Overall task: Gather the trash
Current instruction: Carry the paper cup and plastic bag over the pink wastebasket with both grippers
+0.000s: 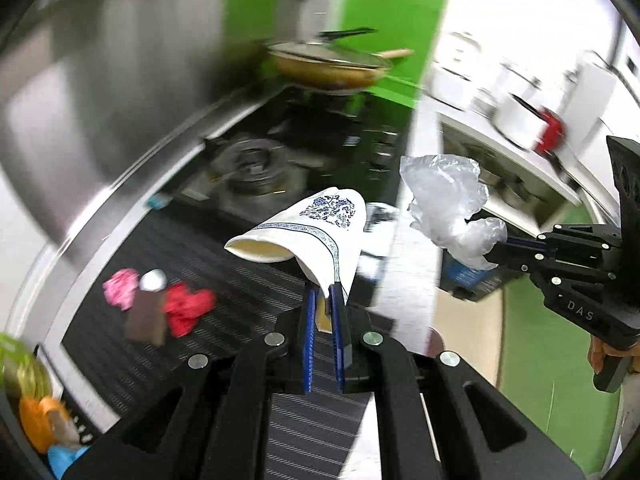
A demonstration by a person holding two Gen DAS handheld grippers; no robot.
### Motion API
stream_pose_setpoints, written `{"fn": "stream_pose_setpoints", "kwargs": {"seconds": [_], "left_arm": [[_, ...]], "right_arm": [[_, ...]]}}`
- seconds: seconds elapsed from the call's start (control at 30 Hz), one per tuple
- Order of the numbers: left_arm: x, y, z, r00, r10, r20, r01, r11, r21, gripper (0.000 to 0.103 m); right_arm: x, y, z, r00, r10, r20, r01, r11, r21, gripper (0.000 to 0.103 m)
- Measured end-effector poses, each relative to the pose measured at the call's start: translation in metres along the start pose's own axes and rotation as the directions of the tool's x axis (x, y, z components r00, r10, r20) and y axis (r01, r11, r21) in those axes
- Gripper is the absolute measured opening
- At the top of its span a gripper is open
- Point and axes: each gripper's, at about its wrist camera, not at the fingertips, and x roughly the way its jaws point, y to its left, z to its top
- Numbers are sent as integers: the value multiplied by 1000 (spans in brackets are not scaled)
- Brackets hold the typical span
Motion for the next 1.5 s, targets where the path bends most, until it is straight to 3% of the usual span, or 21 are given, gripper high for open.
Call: {"fn": "stream_pose_setpoints", "kwargs": {"seconds": [0.3,0.67,1.07,1.27,1.5], "left_arm": [[28,-95,0,983,-172,-61,181,966,187,8],[94,-194,-24,946,-269,-178,314,898,309,8],[247,-261,-90,920,-250,-302,343,885,315,8],[308,-260,-111,923,-237,-302,327,899,291,8],[335,-242,-119,935,-221,-277,298,913,278,8]], "right_arm": [[-53,-61,-78,986,-164,-28,167,965,201,4],[-67,-130,-168,957,-269,-108,290,891,350,4],[19,-215,-269,953,-231,-198,292,877,381,4],[81,-241,-309,955,-200,-220,273,882,384,4],[146,-248,-336,958,-148,-244,236,891,387,4]]}}
